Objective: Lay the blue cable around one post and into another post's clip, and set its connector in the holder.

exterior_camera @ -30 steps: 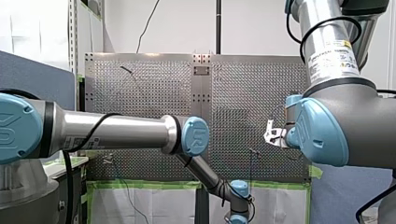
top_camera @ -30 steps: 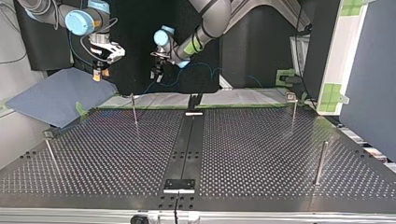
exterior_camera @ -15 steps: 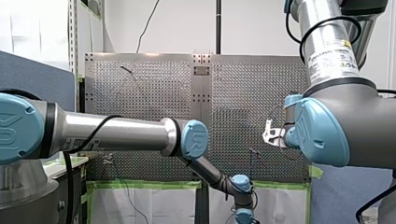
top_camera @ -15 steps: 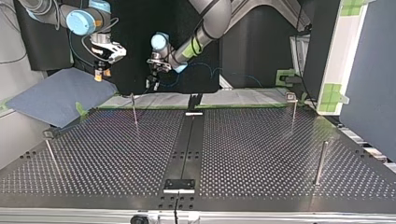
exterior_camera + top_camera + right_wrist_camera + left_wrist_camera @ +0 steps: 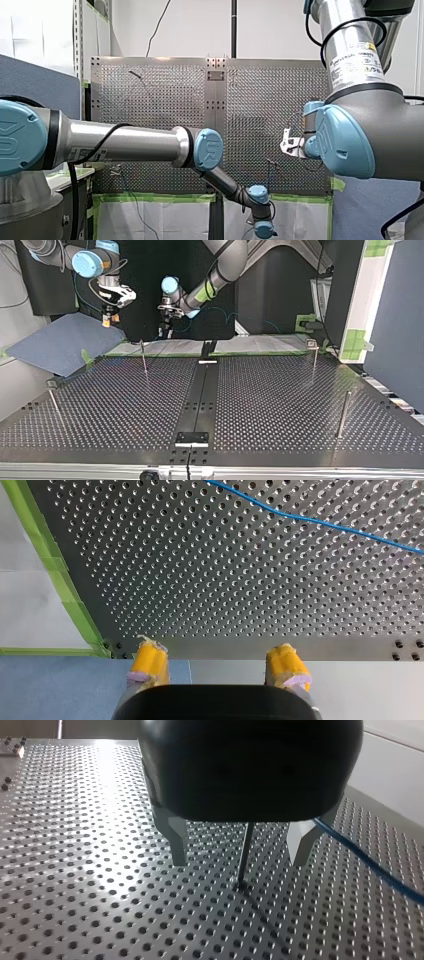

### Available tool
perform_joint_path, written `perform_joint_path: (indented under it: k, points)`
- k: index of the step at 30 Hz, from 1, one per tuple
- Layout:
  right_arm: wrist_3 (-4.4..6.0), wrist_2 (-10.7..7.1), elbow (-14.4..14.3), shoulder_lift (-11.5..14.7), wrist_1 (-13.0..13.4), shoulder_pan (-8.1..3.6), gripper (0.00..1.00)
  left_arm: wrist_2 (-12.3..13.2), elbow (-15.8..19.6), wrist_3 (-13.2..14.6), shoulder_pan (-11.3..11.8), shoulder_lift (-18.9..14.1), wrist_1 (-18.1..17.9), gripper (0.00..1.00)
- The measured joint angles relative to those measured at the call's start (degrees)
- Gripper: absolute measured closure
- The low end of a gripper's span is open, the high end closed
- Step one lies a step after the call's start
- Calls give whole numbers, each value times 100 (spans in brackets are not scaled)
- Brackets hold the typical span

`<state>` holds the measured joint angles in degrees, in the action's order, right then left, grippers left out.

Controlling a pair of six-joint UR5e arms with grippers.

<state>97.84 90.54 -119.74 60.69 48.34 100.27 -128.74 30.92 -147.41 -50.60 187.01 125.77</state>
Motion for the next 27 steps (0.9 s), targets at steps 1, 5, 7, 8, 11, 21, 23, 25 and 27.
perform_joint_path:
  k: [1, 5, 7, 8, 11, 21, 23, 25, 27]
  points:
    - [0, 0, 0, 0, 0, 0, 2, -52, 51, 53, 0, 1, -52, 0]
    - [0, 0, 0, 0, 0, 4, 2, -89, 163, 233, 20, -3, -231, 0]
    - [1, 0, 1, 5, 0, 7, 2, -39, 181, 339, 30, -3, -336, 0]
    - [0, 0, 1, 7, 1, 10, 2, -14, 184, 388, 33, -3, -387, 0]
    - [1, 0, 1, 11, -2, 13, 2, 67, 186, 550, 39, -3, -538, 0]
    - [9, 0, 2, 46, -21, 15, 2, 346, 185, 983, 92, -5, -640, 0]
    - [9, 0, 1, 54, -23, 15, 2, 359, 173, 1018, 123, -4, -641, 22]
    - [10, 0, 0, 60, -28, 17, 2, 377, 165, 1045, 161, -4, -641, 26]
    - [9, 0, 0, 69, -31, 18, 2, 408, 161, 1063, 197, -4, -642, 26]
